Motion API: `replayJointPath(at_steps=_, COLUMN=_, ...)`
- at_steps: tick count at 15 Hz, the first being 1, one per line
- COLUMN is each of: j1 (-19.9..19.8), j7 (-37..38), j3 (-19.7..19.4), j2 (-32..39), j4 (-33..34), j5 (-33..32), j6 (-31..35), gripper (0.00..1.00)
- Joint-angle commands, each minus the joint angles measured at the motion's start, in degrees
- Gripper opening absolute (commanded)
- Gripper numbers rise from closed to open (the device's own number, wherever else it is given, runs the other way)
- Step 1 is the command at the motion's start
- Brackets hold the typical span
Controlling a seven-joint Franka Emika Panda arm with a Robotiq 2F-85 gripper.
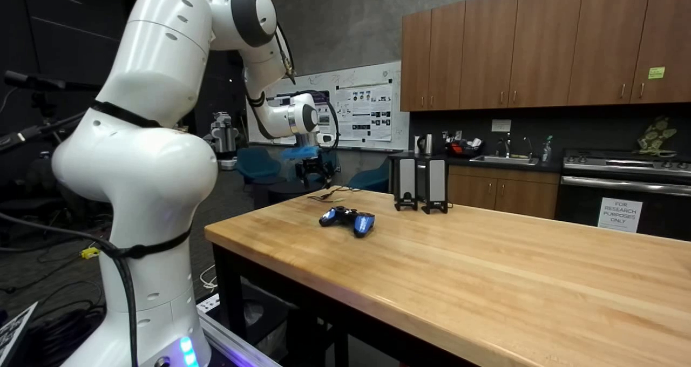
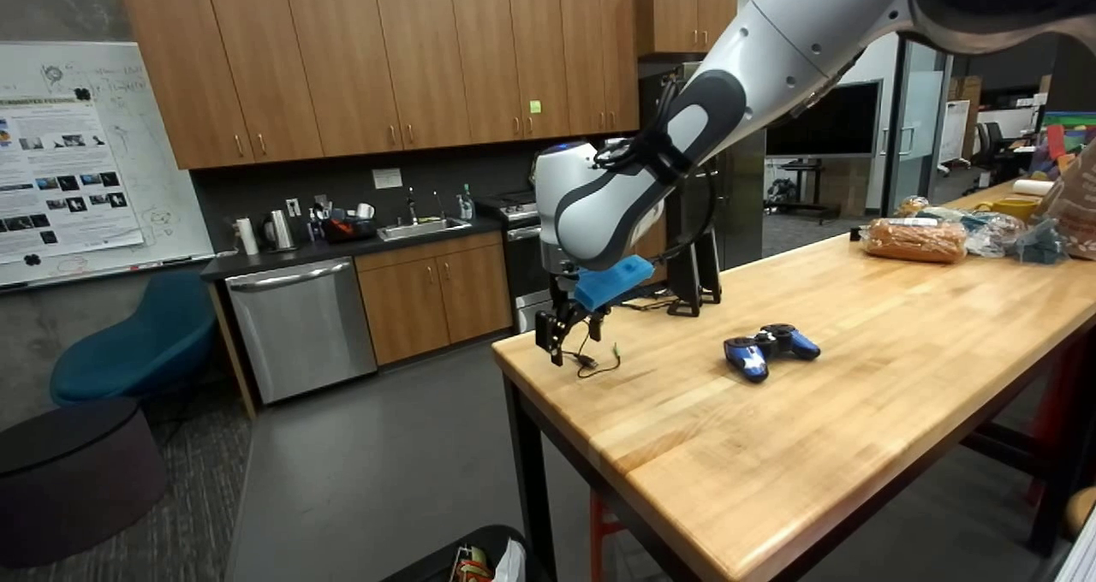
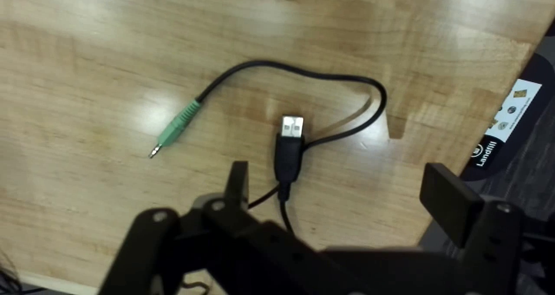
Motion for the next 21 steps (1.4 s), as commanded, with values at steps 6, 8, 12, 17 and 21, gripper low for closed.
replayJointPath(at_steps=6, j1=0.38, j7=-2.39, j3=-1.17, j2=2.75, j4=4.00, j5=2.02, j6=-4.42, gripper=1.00)
replayJointPath(at_steps=8, j1=0.41, j7=-2.73, j3=-1.16, j2=3.79, j4=4.90, j5=2.61, j6=-5.09, gripper=1.00)
replayJointPath(at_steps=12, j1=0.07, j7=-3.31, j3=-1.18, j2=4.59, j4=5.94, j5=3.98, j6=-5.49, gripper=1.00)
replayJointPath(at_steps=17, j1=-0.18, j7=-3.55, j3=-1.46, j2=5.17, j4=6.45, j5=5.32, j6=-5.64, gripper=0.61)
replayJointPath(at_steps=21, j1=-0.19, j7=-3.62, j3=-1.64, j2=5.11, j4=6.37, j5=5.93, j6=-5.61, gripper=0.29)
